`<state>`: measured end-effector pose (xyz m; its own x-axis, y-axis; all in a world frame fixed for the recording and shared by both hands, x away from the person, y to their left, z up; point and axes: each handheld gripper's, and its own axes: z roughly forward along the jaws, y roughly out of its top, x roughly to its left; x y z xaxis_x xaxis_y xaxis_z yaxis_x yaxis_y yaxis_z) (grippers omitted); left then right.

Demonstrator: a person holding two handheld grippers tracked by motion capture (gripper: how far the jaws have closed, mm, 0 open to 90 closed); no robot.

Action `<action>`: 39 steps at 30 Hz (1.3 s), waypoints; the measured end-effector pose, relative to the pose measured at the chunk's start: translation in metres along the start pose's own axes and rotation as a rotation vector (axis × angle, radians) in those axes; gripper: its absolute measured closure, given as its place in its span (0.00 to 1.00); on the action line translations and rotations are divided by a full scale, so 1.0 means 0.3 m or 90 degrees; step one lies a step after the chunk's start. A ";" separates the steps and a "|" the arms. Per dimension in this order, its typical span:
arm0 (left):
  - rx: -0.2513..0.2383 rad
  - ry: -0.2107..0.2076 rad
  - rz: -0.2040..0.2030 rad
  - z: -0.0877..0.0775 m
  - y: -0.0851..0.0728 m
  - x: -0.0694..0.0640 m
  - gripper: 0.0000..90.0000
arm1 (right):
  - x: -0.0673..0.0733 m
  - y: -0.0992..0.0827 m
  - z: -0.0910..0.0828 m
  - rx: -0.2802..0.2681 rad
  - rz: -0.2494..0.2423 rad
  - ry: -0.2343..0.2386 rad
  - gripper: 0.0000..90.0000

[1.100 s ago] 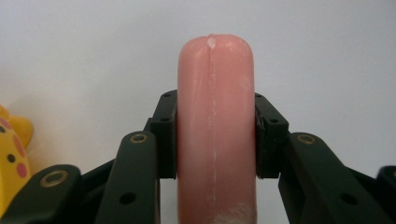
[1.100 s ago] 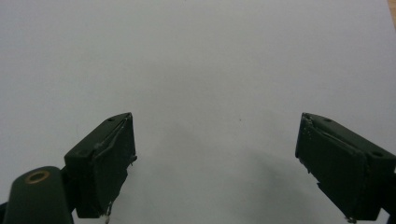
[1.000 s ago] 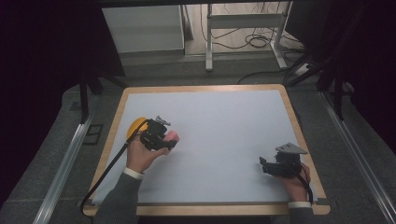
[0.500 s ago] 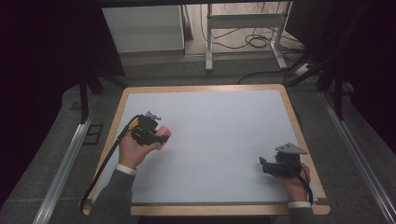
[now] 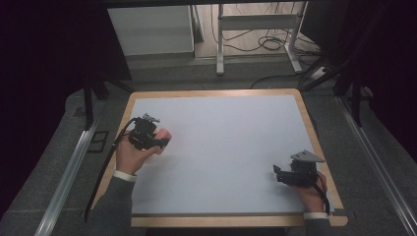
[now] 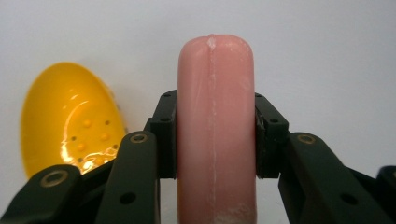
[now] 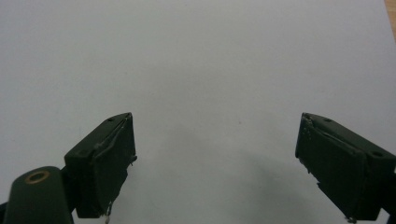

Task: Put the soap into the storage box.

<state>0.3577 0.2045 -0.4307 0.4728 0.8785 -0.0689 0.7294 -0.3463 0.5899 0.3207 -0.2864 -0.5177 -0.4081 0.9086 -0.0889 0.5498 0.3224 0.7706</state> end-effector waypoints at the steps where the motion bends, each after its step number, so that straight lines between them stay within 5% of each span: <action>1: 0.000 0.001 -0.001 -0.003 -0.001 0.005 0.67 | 0.000 0.000 0.000 0.000 0.000 0.000 0.13; 14: -0.006 0.019 -0.030 -0.038 -0.005 0.080 0.67 | 0.002 0.002 -0.003 -0.002 -0.001 0.000 0.13; 39: 0.023 0.037 -0.083 0.010 -0.024 0.208 0.67 | -0.002 0.004 -0.009 -0.006 0.003 -0.003 0.13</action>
<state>0.3833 0.2608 -0.4416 0.3435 0.9343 -0.0956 0.8007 -0.2381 0.5496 0.3196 -0.2873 -0.5151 -0.4019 0.9114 -0.0889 0.5445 0.3159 0.7770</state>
